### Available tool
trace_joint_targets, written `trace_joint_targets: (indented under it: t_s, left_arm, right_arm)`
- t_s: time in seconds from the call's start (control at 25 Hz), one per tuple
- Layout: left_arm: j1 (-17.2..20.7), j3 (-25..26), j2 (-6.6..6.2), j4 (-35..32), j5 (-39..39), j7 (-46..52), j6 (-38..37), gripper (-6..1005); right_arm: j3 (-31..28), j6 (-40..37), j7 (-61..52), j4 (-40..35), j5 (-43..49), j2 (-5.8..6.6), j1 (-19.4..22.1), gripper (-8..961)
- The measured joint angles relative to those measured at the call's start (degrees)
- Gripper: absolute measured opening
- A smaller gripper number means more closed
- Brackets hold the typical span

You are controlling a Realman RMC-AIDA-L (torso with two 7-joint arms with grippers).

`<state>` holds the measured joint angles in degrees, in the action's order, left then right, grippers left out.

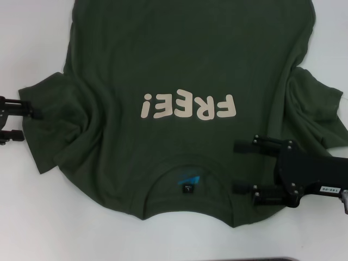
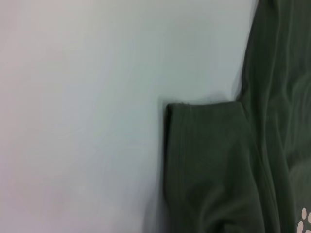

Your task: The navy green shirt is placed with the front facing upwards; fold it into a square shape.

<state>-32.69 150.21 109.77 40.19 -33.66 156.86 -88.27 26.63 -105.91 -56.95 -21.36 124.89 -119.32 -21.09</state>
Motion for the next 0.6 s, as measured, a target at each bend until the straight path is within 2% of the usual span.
trace_joint_targets:
  t_s: [0.6]
  left_arm:
    - [-0.2,-0.1,0.42,-1.02,1.23,0.37,1.64,760]
  right_arm:
    - [0.0,-0.16,0.0,0.0,0.0,0.05,0.0,884]
